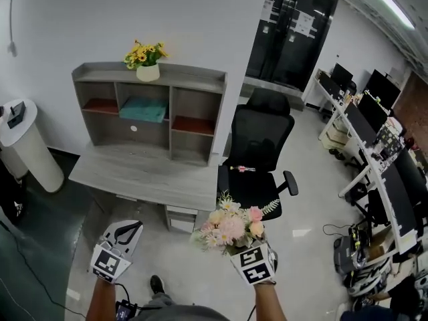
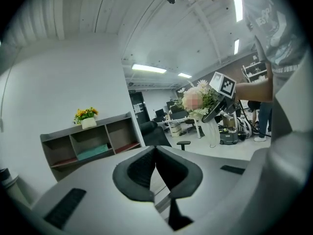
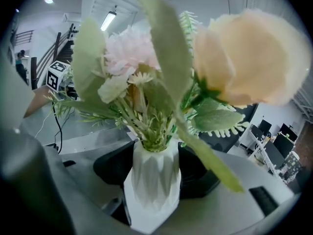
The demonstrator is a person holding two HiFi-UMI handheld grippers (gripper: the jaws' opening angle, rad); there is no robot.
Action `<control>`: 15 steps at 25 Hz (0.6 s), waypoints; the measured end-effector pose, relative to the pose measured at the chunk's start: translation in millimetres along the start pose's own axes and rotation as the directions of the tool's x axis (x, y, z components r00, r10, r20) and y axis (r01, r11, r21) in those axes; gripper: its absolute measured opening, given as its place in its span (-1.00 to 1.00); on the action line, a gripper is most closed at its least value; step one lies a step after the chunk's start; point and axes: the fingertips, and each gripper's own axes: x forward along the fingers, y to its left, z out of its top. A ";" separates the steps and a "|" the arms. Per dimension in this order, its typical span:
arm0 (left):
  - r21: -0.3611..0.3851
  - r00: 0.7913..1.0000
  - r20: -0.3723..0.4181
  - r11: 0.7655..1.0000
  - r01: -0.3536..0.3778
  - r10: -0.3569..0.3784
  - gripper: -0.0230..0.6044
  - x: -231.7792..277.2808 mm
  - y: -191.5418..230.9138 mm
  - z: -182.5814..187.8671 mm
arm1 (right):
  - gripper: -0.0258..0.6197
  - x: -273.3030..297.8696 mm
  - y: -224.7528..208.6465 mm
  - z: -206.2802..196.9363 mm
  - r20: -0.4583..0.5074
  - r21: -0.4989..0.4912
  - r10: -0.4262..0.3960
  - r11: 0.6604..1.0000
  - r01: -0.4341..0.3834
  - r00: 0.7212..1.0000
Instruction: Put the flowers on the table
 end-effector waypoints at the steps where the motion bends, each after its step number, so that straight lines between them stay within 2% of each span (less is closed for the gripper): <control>1: 0.006 1.000 0.005 1.000 0.013 -0.013 -0.87 5.1 8.2 0.5 | -0.03 3.2 -1.0 5.1 -0.003 0.007 -0.011 1.000 0.011 1.000; 15: 0.032 0.990 0.044 0.991 0.132 -0.133 -0.87 63.3 91.9 -14.4 | -0.03 63.5 -13.3 50.9 -0.035 0.077 -0.105 0.991 0.107 0.994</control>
